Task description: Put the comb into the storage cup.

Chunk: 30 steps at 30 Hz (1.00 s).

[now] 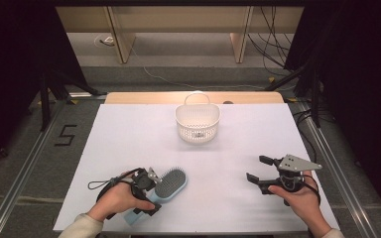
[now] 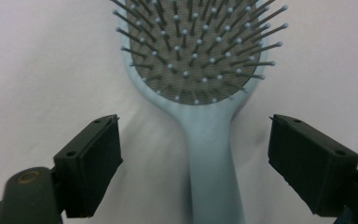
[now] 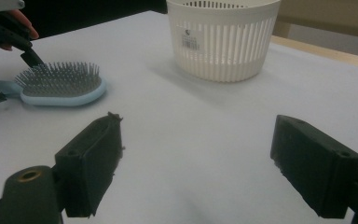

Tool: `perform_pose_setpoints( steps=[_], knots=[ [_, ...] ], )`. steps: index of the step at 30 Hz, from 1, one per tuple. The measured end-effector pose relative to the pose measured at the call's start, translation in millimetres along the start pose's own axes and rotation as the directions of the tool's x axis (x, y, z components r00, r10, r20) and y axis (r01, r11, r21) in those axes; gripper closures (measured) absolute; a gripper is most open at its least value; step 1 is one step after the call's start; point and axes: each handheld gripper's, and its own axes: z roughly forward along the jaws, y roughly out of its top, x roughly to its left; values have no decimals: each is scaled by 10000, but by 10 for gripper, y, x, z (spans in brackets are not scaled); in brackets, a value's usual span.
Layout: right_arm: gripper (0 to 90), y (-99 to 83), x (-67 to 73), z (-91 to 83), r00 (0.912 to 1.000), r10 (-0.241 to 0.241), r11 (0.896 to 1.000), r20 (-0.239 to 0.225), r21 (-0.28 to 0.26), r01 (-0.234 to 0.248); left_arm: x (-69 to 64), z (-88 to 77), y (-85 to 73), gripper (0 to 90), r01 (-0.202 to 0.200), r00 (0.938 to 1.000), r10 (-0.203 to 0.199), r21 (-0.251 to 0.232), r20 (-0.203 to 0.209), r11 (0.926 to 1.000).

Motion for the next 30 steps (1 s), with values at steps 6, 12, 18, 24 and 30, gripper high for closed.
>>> perform_pose_setpoints(
  steps=[6, 12, 18, 24, 30],
  knots=[
    [175, 0, 1, 0, 10000, 7, 10000, -13, 1, -7, 29, 18, 22, 244, 65, 9998, -56, 429, -206, 9991],
    [175, -1, 1, 1, 10000, 32, 10000, 9, 14, -32, 25, 32, 15, 298, -33, 10000, 35, 623, -32, 9981],
    [175, 0, 5, 4, 10000, 2, 10000, -9, 16, -2, 7, 24, 40, 358, -51, 9998, 68, 799, -212, 9968],
    [175, -7, 1, 9, 10000, -1, 10000, -22, 81, 1, -31, 17, 73, 438, -93, 9997, 116, 1021, -219, 9947],
    [175, -7, 3, 12, 10000, 16, 9999, -44, 130, -16, -28, 17, 105, 494, -144, 9997, 164, 1208, -158, 9926]
  ],
)
